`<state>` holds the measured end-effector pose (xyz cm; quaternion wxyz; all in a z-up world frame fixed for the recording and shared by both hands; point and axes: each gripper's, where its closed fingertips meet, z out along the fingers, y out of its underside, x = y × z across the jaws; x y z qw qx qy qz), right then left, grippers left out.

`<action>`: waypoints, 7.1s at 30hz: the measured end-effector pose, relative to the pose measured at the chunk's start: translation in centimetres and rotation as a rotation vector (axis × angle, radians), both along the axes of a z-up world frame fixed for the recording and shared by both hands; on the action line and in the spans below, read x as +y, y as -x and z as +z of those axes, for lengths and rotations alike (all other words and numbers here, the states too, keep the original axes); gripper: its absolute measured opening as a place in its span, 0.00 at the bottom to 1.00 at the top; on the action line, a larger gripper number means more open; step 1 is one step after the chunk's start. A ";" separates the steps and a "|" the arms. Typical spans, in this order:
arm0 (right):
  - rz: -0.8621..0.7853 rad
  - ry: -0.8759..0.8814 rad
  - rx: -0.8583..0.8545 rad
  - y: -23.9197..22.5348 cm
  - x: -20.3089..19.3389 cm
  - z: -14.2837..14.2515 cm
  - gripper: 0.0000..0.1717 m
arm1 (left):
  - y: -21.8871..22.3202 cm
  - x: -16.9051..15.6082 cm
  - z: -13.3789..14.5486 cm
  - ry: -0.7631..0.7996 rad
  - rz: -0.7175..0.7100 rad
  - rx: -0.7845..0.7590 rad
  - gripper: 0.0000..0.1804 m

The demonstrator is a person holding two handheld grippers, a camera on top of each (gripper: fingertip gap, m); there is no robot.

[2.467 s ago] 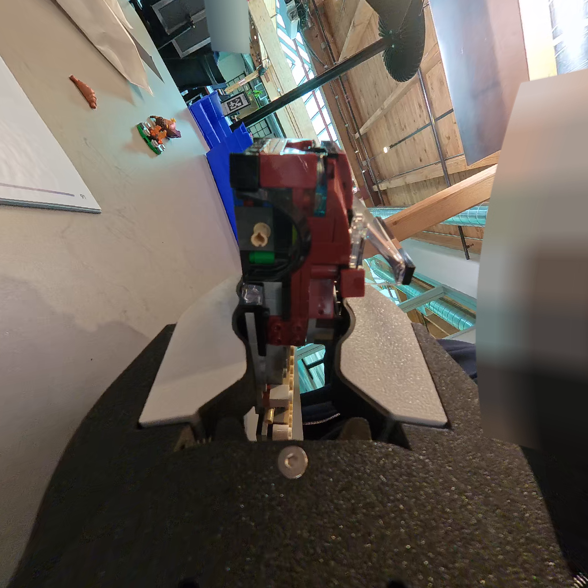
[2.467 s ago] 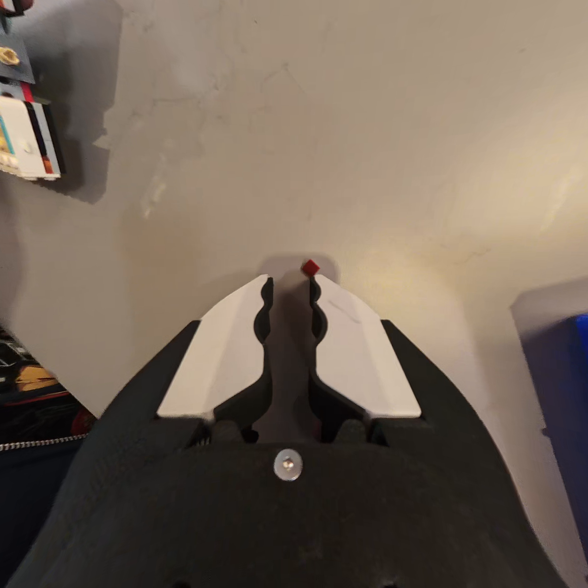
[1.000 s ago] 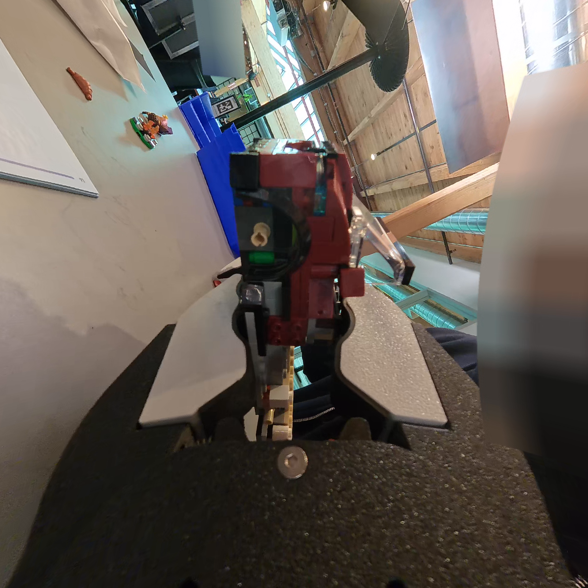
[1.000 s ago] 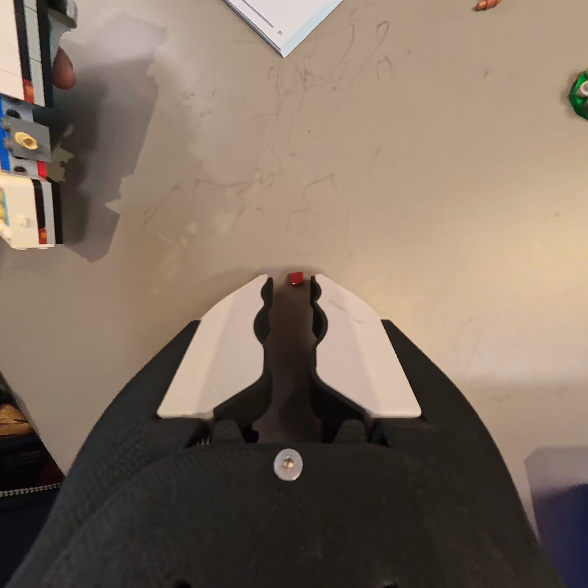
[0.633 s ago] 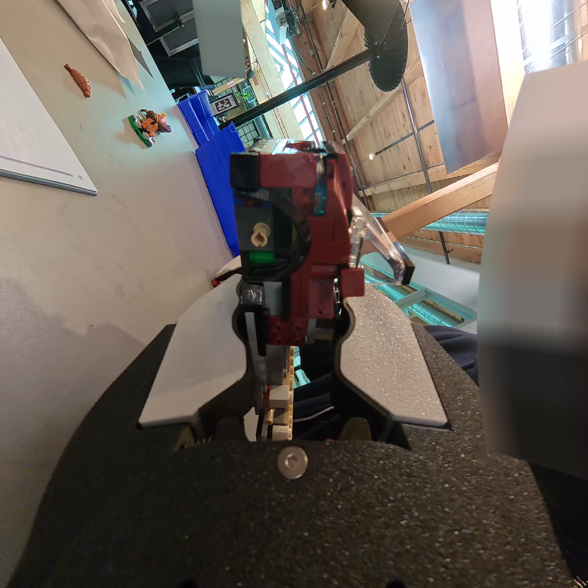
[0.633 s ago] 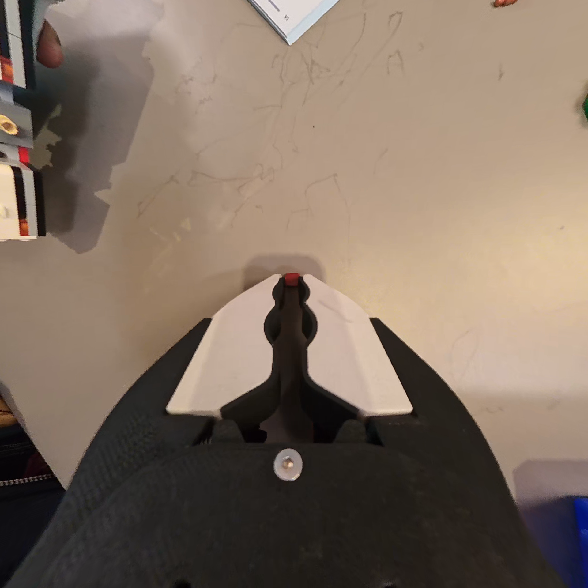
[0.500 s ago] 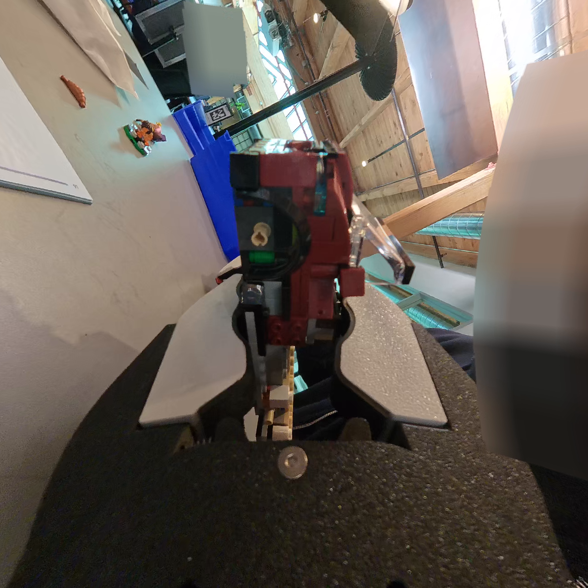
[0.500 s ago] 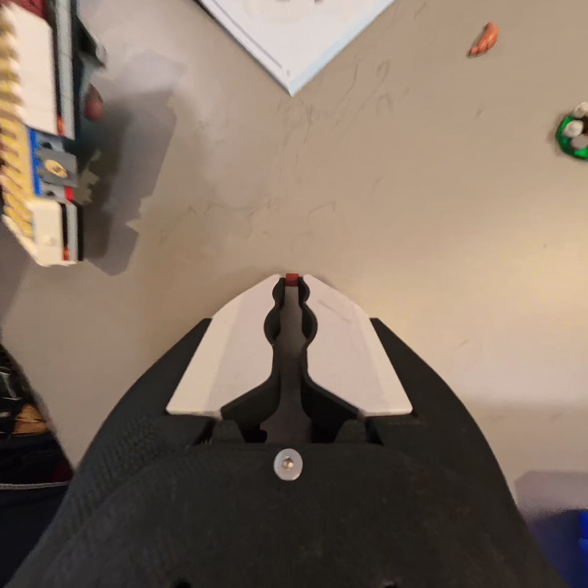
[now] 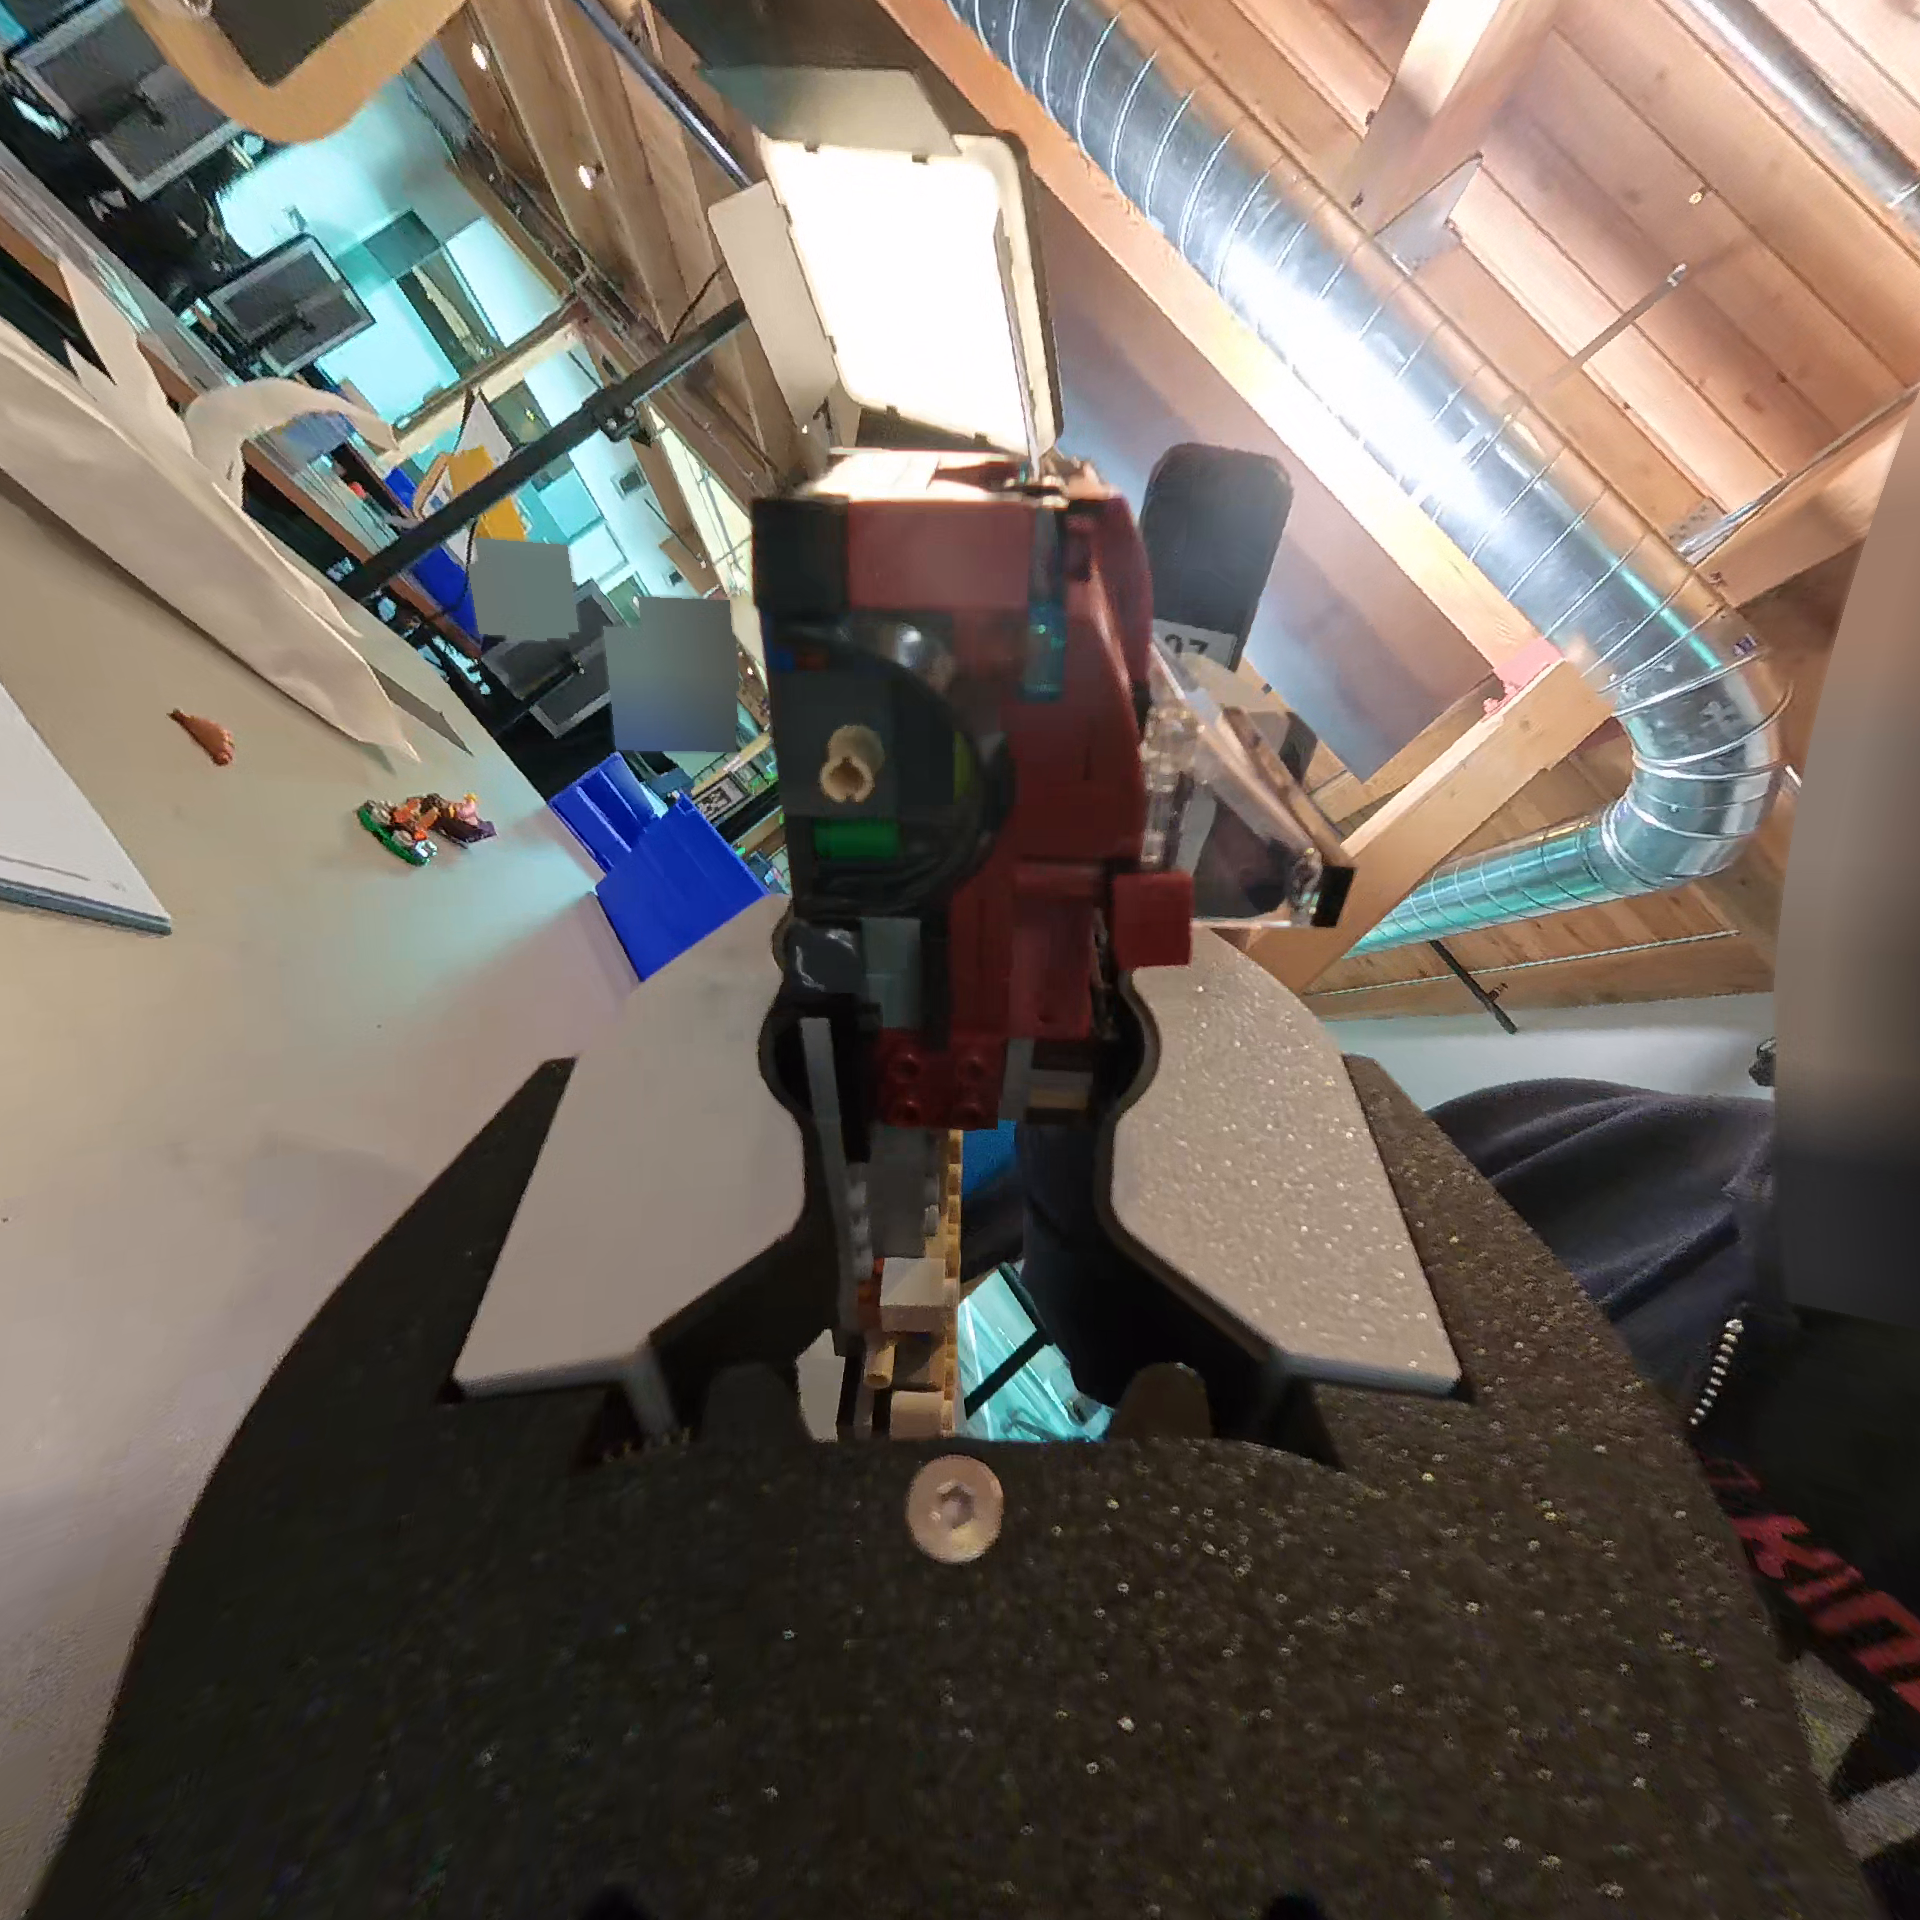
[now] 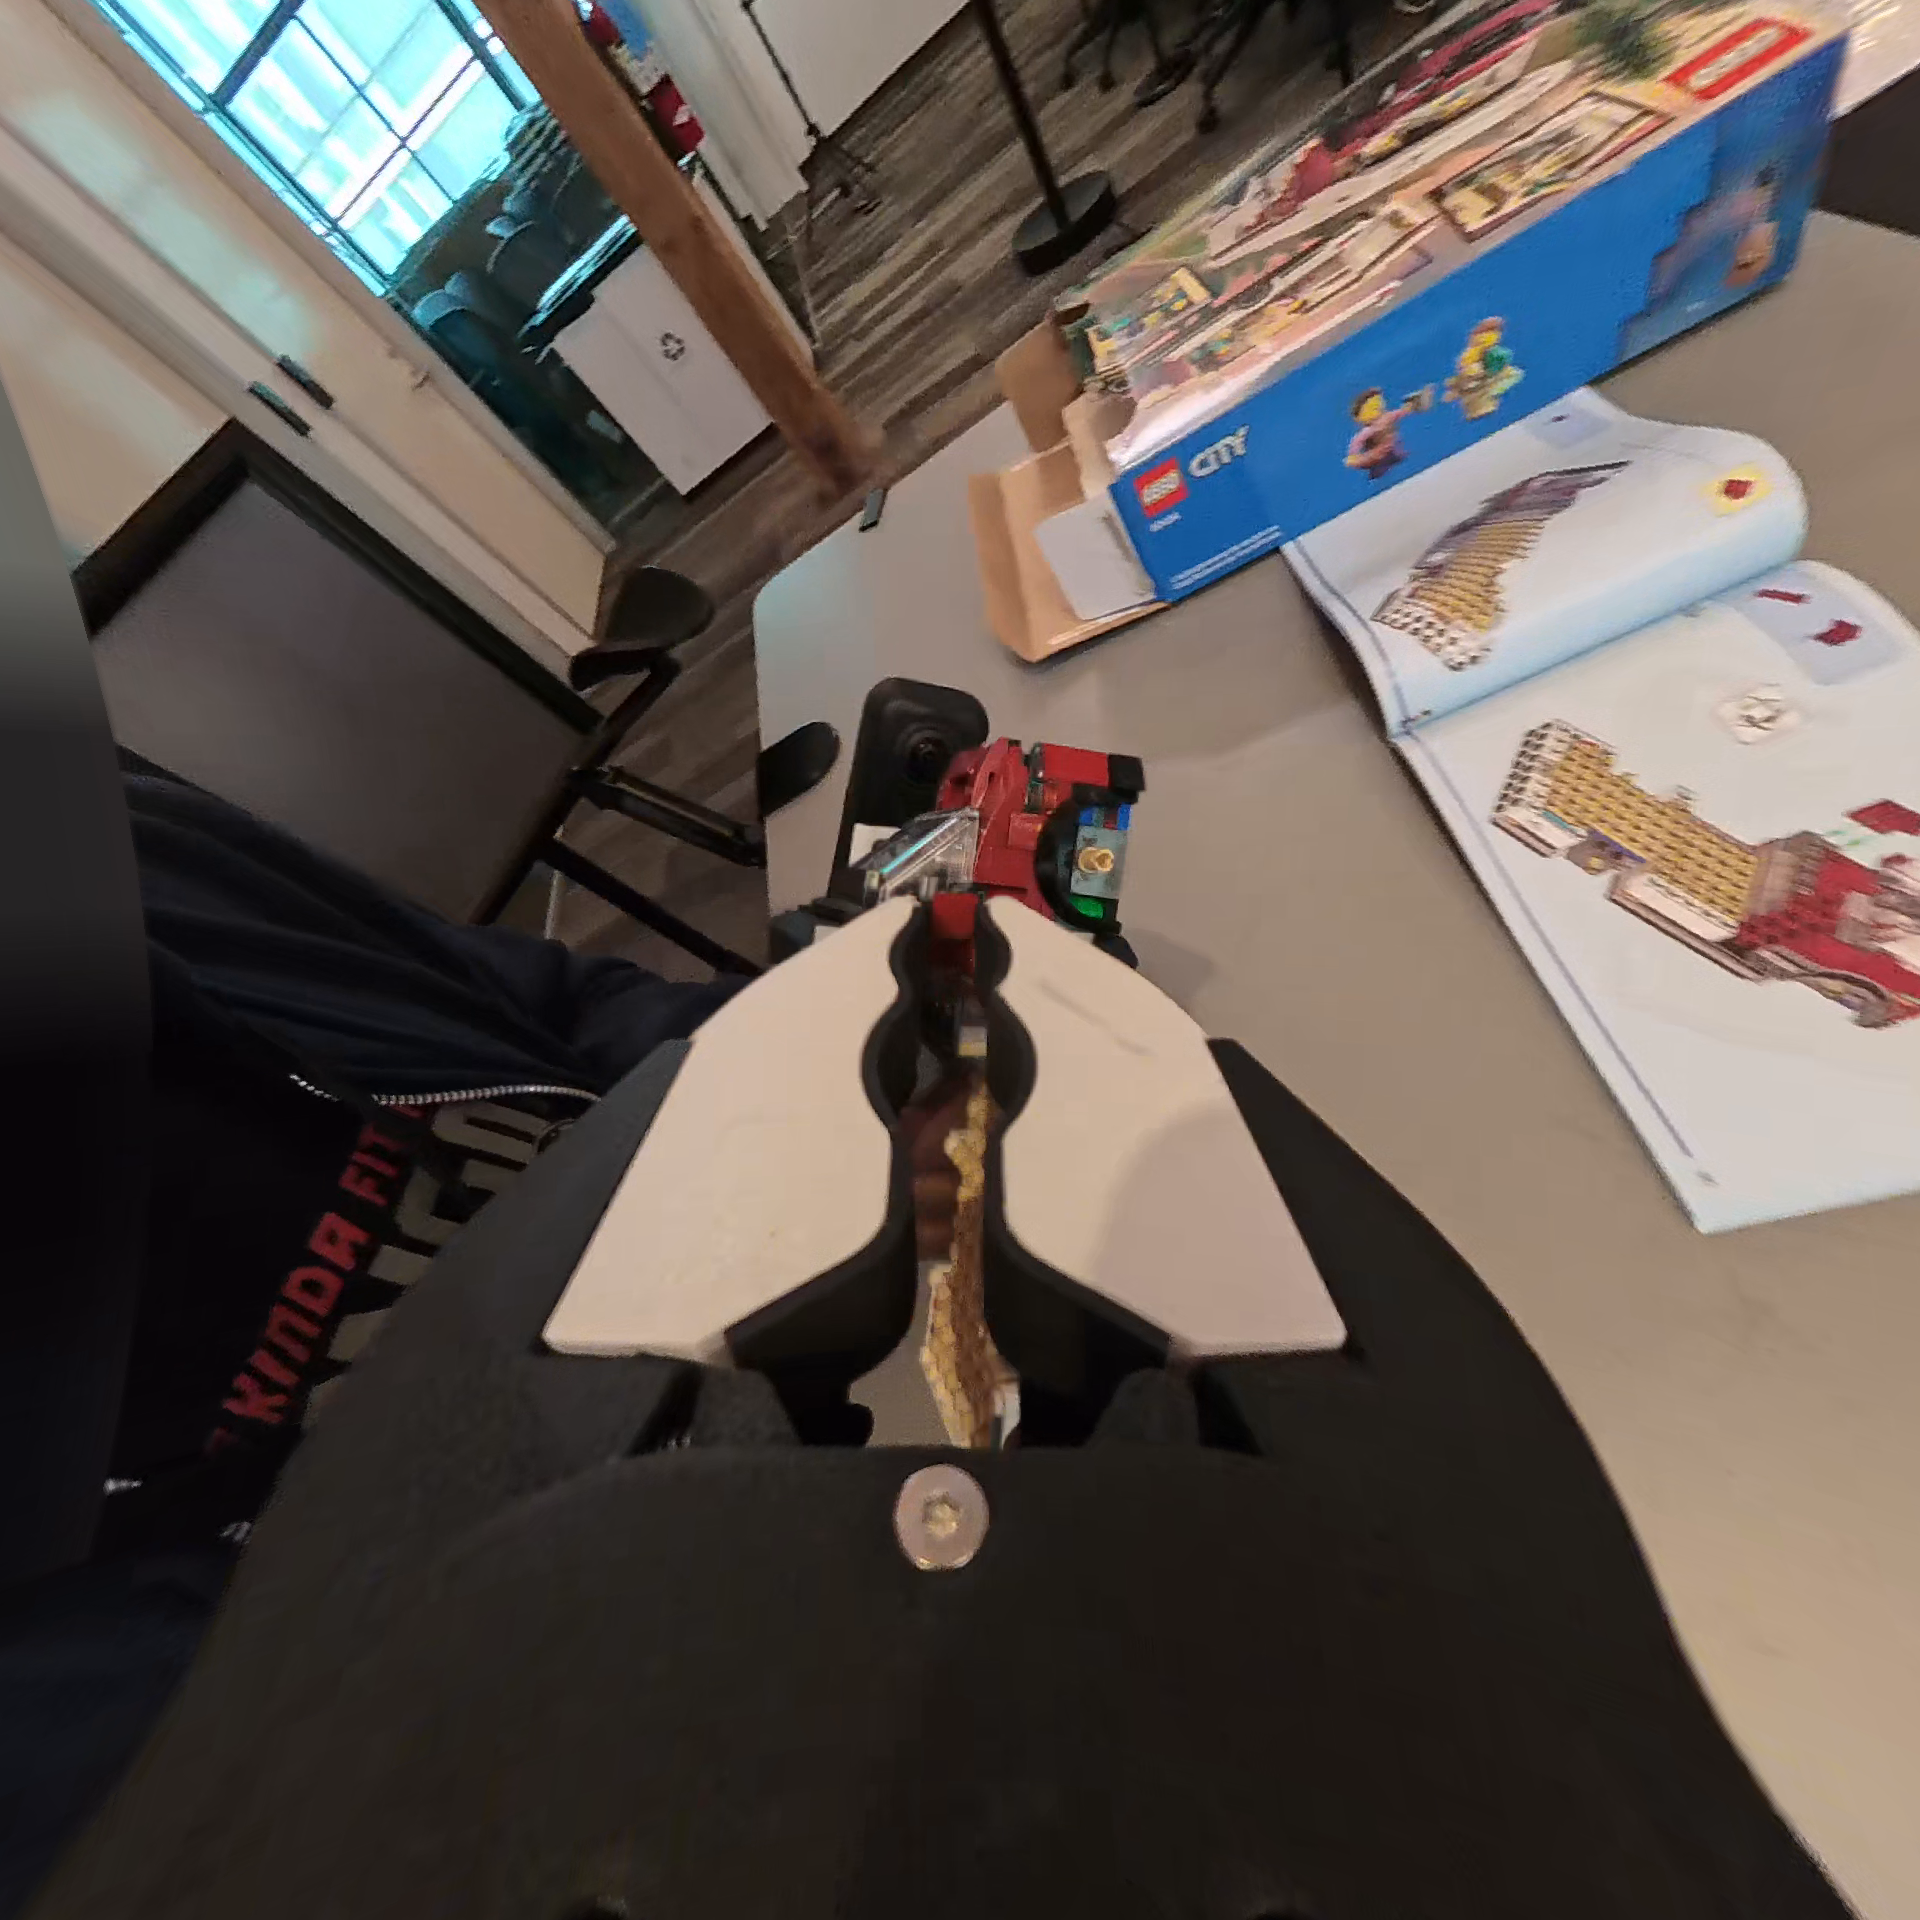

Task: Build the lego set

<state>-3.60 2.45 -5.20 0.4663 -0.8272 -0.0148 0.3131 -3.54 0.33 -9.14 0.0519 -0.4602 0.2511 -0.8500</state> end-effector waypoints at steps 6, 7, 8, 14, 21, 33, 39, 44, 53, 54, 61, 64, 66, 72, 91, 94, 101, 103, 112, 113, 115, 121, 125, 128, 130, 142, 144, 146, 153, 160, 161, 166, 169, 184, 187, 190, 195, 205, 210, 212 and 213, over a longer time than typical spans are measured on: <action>0.010 0.000 0.095 1.8 1.4 0.5 0.04 | 1.4 0.9 0.4 0.030 0.047 -0.056 0.30; 0.015 0.002 0.101 2.2 1.6 0.5 0.04 | 1.4 1.0 0.2 0.036 0.051 -0.050 0.30; 0.016 0.003 0.103 2.4 1.7 0.5 0.04 | 1.5 1.0 0.3 0.044 0.051 -0.054 0.30; 0.021 0.016 0.135 3.3 2.2 0.2 0.04 | 2.3 1.2 1.4 0.023 0.075 -0.113 0.30; 0.047 0.023 0.114 4.2 2.1 0.0 0.04 | 2.6 1.3 1.3 0.037 0.059 -0.114 0.30; 0.106 0.011 0.133 4.6 1.4 0.1 0.04 | 2.8 0.6 1.5 -0.030 0.058 -0.121 0.30; 0.152 0.022 0.150 4.8 0.8 0.2 0.04 | 3.0 -0.1 1.6 -0.053 0.013 -0.129 0.30; 0.194 0.048 0.159 4.9 0.1 0.2 0.04 | 3.1 -0.9 1.6 -0.085 -0.034 -0.127 0.30; 0.213 0.186 0.074 3.7 -0.6 -1.1 0.04 | 2.4 -1.9 0.2 -0.107 -0.153 -0.035 0.31; 0.219 0.208 0.062 3.6 -0.8 -1.3 0.04 | 2.3 -2.1 0.0 -0.111 -0.165 -0.022 0.31; 0.285 0.300 0.053 3.4 -1.5 -1.9 0.04 | 2.2 -3.0 -0.6 -0.119 -0.225 0.010 0.31; 0.321 0.324 0.084 3.5 -1.8 -2.0 0.04 | 2.2 -3.4 -0.8 -0.132 -0.239 0.014 0.31; 0.311 0.320 0.090 3.5 -1.6 -2.0 0.04 | 2.1 -3.2 -0.8 -0.124 -0.236 0.019 0.31; 0.232 0.304 0.059 2.6 -1.0 -2.6 0.05 | 1.6 -2.7 -1.2 -0.098 -0.213 0.056 0.31; 0.133 0.280 0.082 1.9 -0.3 -3.2 0.08 | 1.2 -2.3 -1.6 -0.012 -0.246 0.088 0.29; 0.149 0.276 0.088 2.1 -0.6 -3.0 0.05 | 1.2 -2.6 -1.7 -0.025 -0.256 0.091 0.30; 0.132 0.292 0.117 1.9 -0.9 -3.3 0.05 | 1.0 -2.9 -2.1 -0.053 -0.256 0.120 0.31; 0.127 0.290 0.124 1.8 -0.9 -3.3 0.05 | 0.9 -2.9 -2.2 -0.056 -0.256 0.128 0.31; -0.064 0.087 0.110 -2.5 -2.2 -3.3 0.23 | -0.9 -1.8 -4.3 -0.017 -0.205 0.306 0.30; -0.100 0.086 0.111 -3.5 -2.7 -4.1 0.24 | -1.1 -1.7 -4.6 -0.010 -0.199 0.327 0.30; -0.116 0.118 0.181 -4.1 -3.7 -6.0 0.27 | -1.7 -1.9 -5.0 -0.021 -0.200 0.363 0.30; 0.004 0.193 0.294 -2.1 -6.0 -10.4 0.36 | -3.6 -3.6 -5.4 -0.093 -0.234 0.390 0.30; 0.033 0.197 0.299 -2.3 -6.7 -11.6 0.32 | -4.6 -4.7 -5.7 -0.108 -0.262 0.412 0.30; 0.031 0.195 0.280 -3.0 -7.0 -12.2 0.24 | -5.3 -5.5 -6.1 -0.114 -0.295 0.442 0.30; 0.009 0.199 0.266 -3.7 -7.2 -12.8 0.19 | -5.9 -5.7 -6.2 -0.111 -0.312 0.461 0.30; -0.116 0.200 0.234 -6.7 -9.3 -14.0 0.18 | -8.5 -6.9 -8.1 -0.145 -0.323 0.586 0.32; -0.142 0.210 0.177 -7.4 -9.5 -14.5 0.19 | -8.6 -6.9 -8.4 -0.144 -0.322 0.602 0.32; -0.158 0.210 0.132 -7.9 -9.7 -14.7 0.18 | -8.7 -6.9 -8.5 -0.137 -0.326 0.607 0.31; -0.191 0.221 0.007 -9.5 -10.5 -15.3 0.15 | -9.1 -7.0 -9.2 -0.188 -0.326 0.665 0.31; -0.175 0.230 -0.070 -9.2 -10.8 -15.6 0.12 | -9.4 -6.3 -10.1 -0.537 -0.244 0.734 0.33; -0.165 0.234 -0.080 -9.1 -10.9 -15.7 0.12 | -9.4 -6.0 -9.9 -0.571 -0.226 0.731 0.33; -0.155 0.217 -0.094 -8.6 -10.6 -15.5 0.14 | -9.2 -5.7 -9.7 -0.632 -0.230 0.725 0.33; -0.159 0.188 -0.105 -8.3 -10.3 -15.0 0.15 | -9.0 -5.6 -9.8 -0.601 -0.237 0.722 0.33; -0.181 -0.010 -0.167 -9.1 -8.6 -12.9 0.25 | -8.4 -6.1 -9.1 -0.584 -0.284 0.635 0.31; -0.150 -0.016 -0.228 -9.4 -8.9 -12.9 0.27 | -8.4 -6.0 -9.4 -0.576 -0.293 0.634 0.30; -0.143 -0.023 -0.318 -10.3 -9.4 -13.2 0.27 | -8.3 -5.9 -9.3 -0.562 -0.302 0.623 0.30; -0.128 -0.066 -0.379 -11.2 -9.0 -13.2 0.23 | -8.4 -5.9 -8.9 -0.545 -0.327 0.598 0.30; -0.048 -0.056 -0.509 -12.3 -7.4 -14.1 0.14 | -8.9 -6.2 -9.4 -0.562 -0.361 0.601 0.28; -0.022 -0.047 -0.520 -12.0 -6.8 -14.2 0.10 | -8.8 -6.1 -9.2 -0.551 -0.365 0.588 0.26; -0.012 -0.023 -0.538 -11.8 -6.7 -14.2 0.10 | -8.6 -6.1 -9.3 -0.546 -0.366 0.585 0.25; -0.004 -0.011 -0.554 -11.7 -6.7 -14.2 0.10 | -8.5 -6.0 -9.2 -0.545 -0.364 0.584 0.25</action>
